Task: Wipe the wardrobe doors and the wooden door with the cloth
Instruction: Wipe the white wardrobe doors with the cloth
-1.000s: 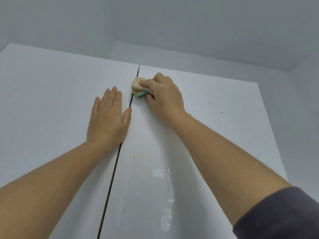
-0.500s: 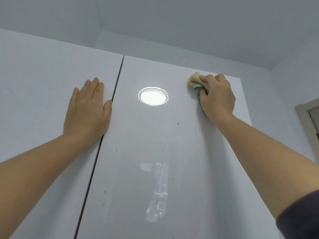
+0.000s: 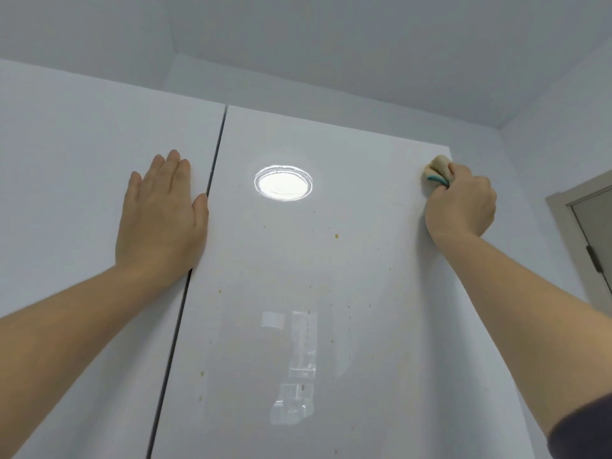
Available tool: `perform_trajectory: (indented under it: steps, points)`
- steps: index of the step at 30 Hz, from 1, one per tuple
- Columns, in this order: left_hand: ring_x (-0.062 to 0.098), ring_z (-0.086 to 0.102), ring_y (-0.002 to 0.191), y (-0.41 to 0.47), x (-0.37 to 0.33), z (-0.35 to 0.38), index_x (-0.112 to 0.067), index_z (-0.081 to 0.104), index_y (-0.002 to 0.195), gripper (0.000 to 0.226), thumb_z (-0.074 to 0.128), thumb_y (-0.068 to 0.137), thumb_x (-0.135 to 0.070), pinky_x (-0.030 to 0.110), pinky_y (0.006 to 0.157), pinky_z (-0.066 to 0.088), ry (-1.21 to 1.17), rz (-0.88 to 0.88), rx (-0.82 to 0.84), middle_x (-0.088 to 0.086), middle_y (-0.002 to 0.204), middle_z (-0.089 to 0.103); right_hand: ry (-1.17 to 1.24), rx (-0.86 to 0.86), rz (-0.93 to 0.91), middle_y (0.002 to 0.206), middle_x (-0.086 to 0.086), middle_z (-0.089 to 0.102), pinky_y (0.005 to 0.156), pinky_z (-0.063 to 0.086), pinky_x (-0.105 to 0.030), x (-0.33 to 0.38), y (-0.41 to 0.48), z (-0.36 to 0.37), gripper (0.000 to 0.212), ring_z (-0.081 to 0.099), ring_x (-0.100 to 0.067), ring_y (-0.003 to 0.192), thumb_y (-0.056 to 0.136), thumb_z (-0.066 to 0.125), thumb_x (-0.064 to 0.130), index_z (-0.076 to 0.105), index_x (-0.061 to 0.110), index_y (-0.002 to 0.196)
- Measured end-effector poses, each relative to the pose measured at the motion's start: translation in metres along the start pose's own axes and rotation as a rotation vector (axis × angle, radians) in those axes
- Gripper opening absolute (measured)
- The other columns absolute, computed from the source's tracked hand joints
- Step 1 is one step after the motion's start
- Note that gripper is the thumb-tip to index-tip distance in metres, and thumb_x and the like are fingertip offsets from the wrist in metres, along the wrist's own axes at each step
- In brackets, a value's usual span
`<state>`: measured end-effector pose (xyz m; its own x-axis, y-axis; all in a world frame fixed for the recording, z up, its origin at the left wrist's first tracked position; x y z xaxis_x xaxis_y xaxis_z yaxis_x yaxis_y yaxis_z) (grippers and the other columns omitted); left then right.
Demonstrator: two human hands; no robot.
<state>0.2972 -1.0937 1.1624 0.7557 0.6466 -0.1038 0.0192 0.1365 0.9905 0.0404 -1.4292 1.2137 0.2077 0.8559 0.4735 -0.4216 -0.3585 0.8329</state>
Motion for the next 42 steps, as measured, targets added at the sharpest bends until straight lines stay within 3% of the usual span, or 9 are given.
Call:
perform_trajectory:
  steps: [3, 10, 20, 26, 29, 33, 42]
  points:
    - [0.024, 0.009, 0.150, 0.000, 0.000, 0.000, -0.003, 0.023, 0.151, 0.055, 0.030, 0.102, -0.026, 0.042, 0.122, 0.003, -0.008, -0.002, 0.002, 0.010, 0.162, 0.017, -0.011, 0.002, -0.043, 0.115, -0.019, 0.056, 0.078, 0.035, -0.034, 0.025, -0.008, 0.003, 0.040, 0.051, -0.038, 0.107, 0.093, 0.043, 0.009, 0.058, 0.019, 0.129]
    - [0.022, 0.006, 0.151, 0.000, -0.001, 0.000, -0.004, 0.019, 0.153, 0.056, 0.027, 0.102, -0.027, 0.040, 0.122, 0.001, -0.013, 0.002, 0.004, 0.008, 0.163, 0.013, 0.101, 0.045, -0.300, 0.115, -0.012, 0.056, 0.084, 0.038, -0.034, 0.139, -0.056, 0.026, 0.047, 0.050, -0.033, 0.107, 0.091, 0.044, 0.007, 0.058, 0.030, 0.130]
    - [0.023, 0.008, 0.150, -0.001, -0.001, -0.005, -0.003, 0.022, 0.152, 0.053, 0.030, 0.102, -0.021, 0.039, 0.122, 0.001, -0.071, 0.020, -0.044, 0.011, 0.161, 0.017, 0.297, 0.196, -0.720, 0.109, -0.005, 0.057, 0.076, 0.033, -0.028, 0.276, -0.149, 0.052, 0.044, 0.049, -0.026, 0.101, 0.089, 0.048, 0.007, 0.060, 0.026, 0.126]
    - [0.030, 0.010, 0.150, -0.001, 0.008, -0.008, 0.009, 0.033, 0.143, 0.048, 0.030, 0.097, -0.001, 0.037, 0.122, -0.002, -0.197, -0.007, -0.128, 0.023, 0.157, 0.021, 0.364, 0.245, -0.889, 0.106, -0.004, 0.059, 0.067, 0.038, -0.030, 0.271, -0.182, 0.047, 0.040, 0.053, -0.025, 0.099, 0.087, 0.056, 0.014, 0.064, 0.026, 0.125]
    - [0.033, 0.012, 0.149, -0.003, 0.009, -0.006, 0.011, 0.038, 0.139, 0.048, 0.027, 0.094, -0.001, 0.038, 0.122, -0.003, -0.203, 0.010, -0.140, 0.026, 0.155, 0.024, 0.342, 0.220, -0.953, 0.098, -0.007, 0.059, 0.059, 0.037, -0.030, 0.270, -0.186, 0.043, 0.036, 0.055, -0.028, 0.090, 0.083, 0.060, 0.011, 0.067, 0.020, 0.117]
    - [0.037, 0.015, 0.148, -0.004, 0.005, -0.006, 0.012, 0.032, 0.143, 0.048, 0.031, 0.095, 0.002, 0.043, 0.122, 0.003, -0.162, 0.052, -0.130, 0.027, 0.155, 0.024, 0.327, 0.174, -1.024, 0.090, -0.008, 0.059, 0.052, 0.033, -0.027, 0.252, -0.177, 0.034, 0.034, 0.056, -0.030, 0.079, 0.076, 0.065, 0.007, 0.071, 0.016, 0.109]
    - [0.038, 0.026, 0.144, -0.013, -0.016, -0.005, 0.012, 0.037, 0.142, 0.051, 0.029, 0.094, -0.005, 0.044, 0.120, 0.012, -0.080, 0.247, -0.088, 0.025, 0.152, 0.033, 0.224, 0.144, -0.865, 0.100, -0.004, 0.056, 0.058, 0.038, -0.030, 0.163, -0.116, 0.026, 0.036, 0.055, -0.026, 0.094, 0.084, 0.058, 0.011, 0.065, 0.020, 0.119]
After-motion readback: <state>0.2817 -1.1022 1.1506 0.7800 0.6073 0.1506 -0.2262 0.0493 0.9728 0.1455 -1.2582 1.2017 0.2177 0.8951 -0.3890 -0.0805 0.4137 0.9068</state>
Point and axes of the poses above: each hand's wrist, its own y-axis towards the middle knuckle, its own z-axis out of the palm, x = y × z, the point moved 10 cm from there along y, towards the middle knuckle
